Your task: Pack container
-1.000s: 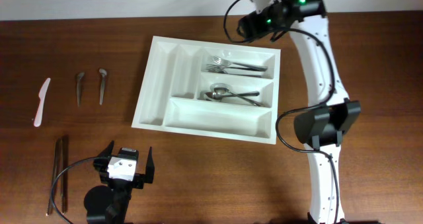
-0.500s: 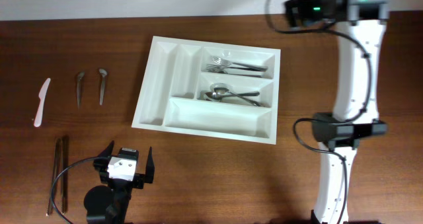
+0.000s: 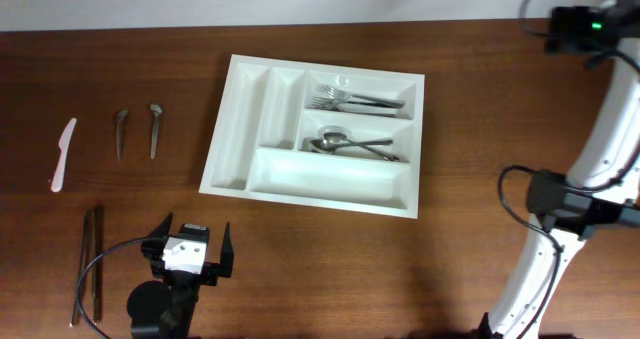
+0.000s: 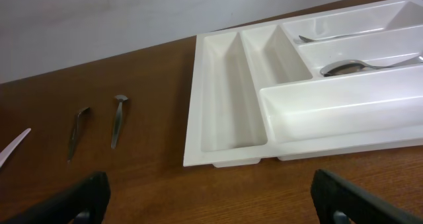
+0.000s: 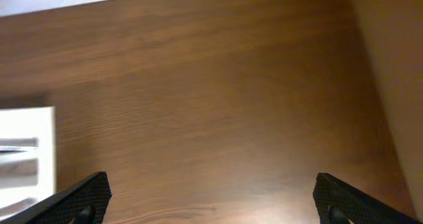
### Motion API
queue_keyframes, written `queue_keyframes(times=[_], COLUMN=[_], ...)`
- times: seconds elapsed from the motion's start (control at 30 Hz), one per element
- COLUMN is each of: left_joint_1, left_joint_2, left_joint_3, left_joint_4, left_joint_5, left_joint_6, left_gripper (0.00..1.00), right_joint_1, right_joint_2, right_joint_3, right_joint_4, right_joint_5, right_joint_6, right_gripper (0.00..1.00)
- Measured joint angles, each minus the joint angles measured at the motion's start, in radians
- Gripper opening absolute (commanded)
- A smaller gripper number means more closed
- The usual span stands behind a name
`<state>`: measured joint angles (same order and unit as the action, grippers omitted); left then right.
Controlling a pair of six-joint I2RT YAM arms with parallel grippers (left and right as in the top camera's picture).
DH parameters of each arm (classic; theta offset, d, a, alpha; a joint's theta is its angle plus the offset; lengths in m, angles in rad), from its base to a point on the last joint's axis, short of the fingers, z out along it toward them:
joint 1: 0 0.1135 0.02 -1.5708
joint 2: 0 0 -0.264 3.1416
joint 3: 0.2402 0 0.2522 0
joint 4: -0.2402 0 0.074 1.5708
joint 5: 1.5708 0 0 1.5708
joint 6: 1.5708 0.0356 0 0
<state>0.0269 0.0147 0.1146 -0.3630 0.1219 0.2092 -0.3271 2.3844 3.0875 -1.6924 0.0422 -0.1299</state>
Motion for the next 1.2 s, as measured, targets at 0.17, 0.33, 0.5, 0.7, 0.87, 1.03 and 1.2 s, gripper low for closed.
queue_keyframes(times=[0.17, 0.33, 0.5, 0.7, 0.87, 1.03, 1.2], left_joint_1=[0.0, 0.0, 0.0, 0.0, 0.0, 0.0, 0.0], left_joint_2=[0.0, 0.0, 0.0, 0.0, 0.0, 0.0, 0.0], left_joint_3=[0.0, 0.0, 0.0, 0.0, 0.0, 0.0, 0.0], left_joint_4=[0.0, 0.0, 0.0, 0.0, 0.0, 0.0, 0.0], left_joint_5=[0.0, 0.0, 0.0, 0.0, 0.0, 0.0, 0.0], left_joint_6=[0.0, 0.0, 0.0, 0.0, 0.0, 0.0, 0.0], left_gripper=[0.99, 0.99, 0.99, 0.99, 0.99, 0.99, 0.99], right_joint_1=[-0.101, -0.166, -0.167, -0.162, -0.162, -0.162, -0.162], right_joint_2=[0.0, 0.011, 0.025, 0.025, 0.025, 0.025, 0.025], right_joint_3=[-0.024, -0.145, -0.251, -0.354, -0.408, -0.413, -0.413], right_joint_4=[0.001, 0.02, 0.08, 0.153, 0.16, 0.161, 0.161], right_joint_5=[0.007, 0.011, 0.011, 0.011, 0.011, 0.01, 0.011], right_joint_6=[0.027, 0.063, 0.076, 0.077, 0.078, 0.078, 0.078], right_gripper=[0.99, 0.99, 0.99, 0.99, 0.99, 0.99, 0.98])
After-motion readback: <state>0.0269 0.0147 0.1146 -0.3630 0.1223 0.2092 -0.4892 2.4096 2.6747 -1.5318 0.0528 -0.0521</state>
